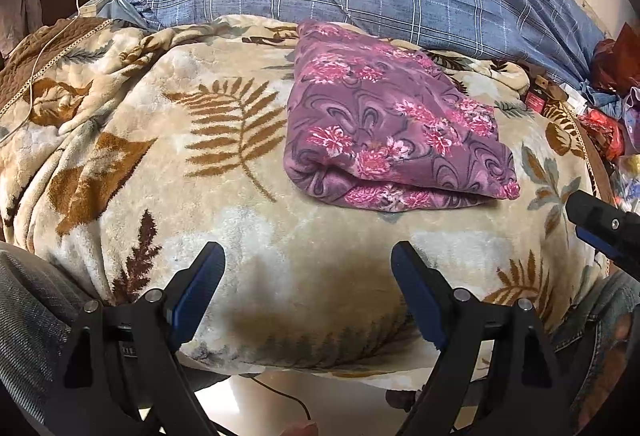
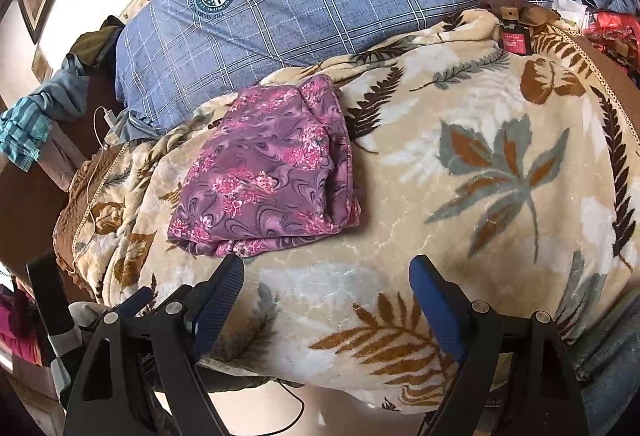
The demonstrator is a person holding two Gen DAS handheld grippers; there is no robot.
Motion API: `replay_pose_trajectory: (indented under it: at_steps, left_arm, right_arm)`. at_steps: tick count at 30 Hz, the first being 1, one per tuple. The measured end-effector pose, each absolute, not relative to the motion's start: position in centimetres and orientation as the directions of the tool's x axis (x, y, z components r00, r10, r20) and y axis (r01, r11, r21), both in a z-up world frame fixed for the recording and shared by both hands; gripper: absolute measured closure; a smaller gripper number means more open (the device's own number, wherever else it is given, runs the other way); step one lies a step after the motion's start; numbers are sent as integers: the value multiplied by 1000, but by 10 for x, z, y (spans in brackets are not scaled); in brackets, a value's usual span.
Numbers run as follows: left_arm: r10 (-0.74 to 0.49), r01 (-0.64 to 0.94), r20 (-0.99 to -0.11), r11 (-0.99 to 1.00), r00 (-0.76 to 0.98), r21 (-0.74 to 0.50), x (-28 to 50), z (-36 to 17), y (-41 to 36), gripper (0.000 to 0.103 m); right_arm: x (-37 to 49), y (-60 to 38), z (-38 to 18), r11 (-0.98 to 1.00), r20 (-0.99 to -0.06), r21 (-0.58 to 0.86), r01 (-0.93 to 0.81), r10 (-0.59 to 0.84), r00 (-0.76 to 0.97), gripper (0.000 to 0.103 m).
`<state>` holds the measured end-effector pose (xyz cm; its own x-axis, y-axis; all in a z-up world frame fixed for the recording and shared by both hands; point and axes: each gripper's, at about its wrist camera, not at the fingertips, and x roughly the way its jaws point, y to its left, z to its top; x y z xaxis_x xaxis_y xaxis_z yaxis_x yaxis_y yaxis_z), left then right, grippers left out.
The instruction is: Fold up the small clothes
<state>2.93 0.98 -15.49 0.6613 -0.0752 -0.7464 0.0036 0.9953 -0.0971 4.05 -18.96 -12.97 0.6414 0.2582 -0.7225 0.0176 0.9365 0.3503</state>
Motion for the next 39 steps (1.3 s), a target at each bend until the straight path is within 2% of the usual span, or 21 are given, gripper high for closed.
replay_pose_trajectory:
  at_steps: [26, 39]
  left_arm:
    - [-86, -9, -754, 993, 651, -121, 29, -147, 12, 17]
    - [-47, -24, -743, 996, 668, -85, 22, -130, 13, 17]
  right_arm:
    - [39, -186, -116, 939, -706, 343, -9, 264, 657, 17]
    - [39, -181, -110, 940, -694, 339, -38, 277, 664, 17]
